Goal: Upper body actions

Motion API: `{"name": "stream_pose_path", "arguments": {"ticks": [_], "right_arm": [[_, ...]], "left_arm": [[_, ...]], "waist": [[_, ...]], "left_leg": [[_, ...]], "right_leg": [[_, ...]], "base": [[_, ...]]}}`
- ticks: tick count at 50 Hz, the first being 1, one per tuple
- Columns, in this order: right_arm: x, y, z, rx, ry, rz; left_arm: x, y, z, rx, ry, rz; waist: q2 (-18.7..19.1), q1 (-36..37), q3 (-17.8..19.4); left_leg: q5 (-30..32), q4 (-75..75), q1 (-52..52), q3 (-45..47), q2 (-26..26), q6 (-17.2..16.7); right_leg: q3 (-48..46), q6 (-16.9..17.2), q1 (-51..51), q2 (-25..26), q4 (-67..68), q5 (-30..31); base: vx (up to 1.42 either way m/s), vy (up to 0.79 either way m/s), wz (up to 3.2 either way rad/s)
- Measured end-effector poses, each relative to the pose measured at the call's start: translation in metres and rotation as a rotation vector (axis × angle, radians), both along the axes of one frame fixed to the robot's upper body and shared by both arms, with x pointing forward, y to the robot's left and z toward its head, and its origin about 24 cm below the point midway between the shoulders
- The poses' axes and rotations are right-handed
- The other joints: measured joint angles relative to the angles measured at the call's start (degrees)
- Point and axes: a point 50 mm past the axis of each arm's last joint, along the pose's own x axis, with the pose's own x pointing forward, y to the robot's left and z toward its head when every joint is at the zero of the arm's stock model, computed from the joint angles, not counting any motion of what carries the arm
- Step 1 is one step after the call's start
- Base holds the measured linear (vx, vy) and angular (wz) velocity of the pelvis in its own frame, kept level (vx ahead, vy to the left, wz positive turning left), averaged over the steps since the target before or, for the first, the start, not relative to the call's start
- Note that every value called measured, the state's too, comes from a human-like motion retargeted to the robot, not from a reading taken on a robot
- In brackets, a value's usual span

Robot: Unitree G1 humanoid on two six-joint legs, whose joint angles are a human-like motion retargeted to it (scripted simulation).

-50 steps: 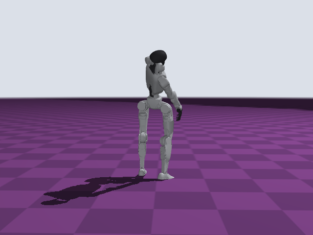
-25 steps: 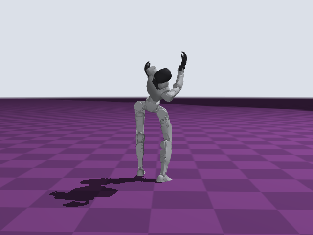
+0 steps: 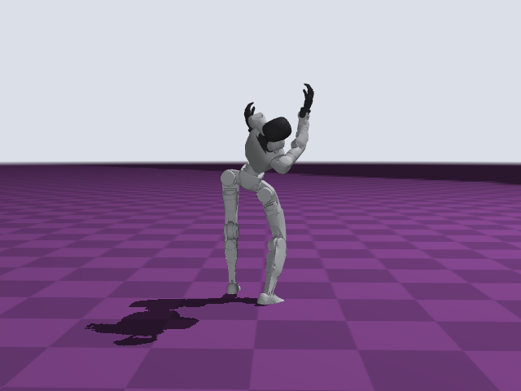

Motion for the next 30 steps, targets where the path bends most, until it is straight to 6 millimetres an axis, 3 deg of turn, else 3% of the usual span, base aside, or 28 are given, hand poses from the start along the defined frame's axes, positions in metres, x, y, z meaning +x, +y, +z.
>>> {"name": "stream_pose_path", "arguments": {"ticks": [21,30], "right_arm": [[0.004,-0.003,0.028,-0.018,-0.112,-0.006],[0.006,-0.005,0.021,-0.090,-0.149,-0.008]], "left_arm": [[-0.005,-0.001,0.000,-0.003,-0.078,-0.010],[-0.003,-0.001,-0.001,-0.010,-0.077,-0.038]], "waist": [[0.0,4.9,-0.2],[0.0,5.1,-0.2]], "left_leg": [[0.7,0.0,-3.4,1.1,-1.8,0.1],[0.7,0.0,-5.4,1.9,-1.7,0.2]], "right_leg": [[3.6,-0.2,-6.0,-2.2,3.2,-1.5],[4.8,-1.1,-9.2,-1.2,3.7,-1.5]], "base": [[0.00,0.00,0.00],[0.00,0.00,0.00]]}}
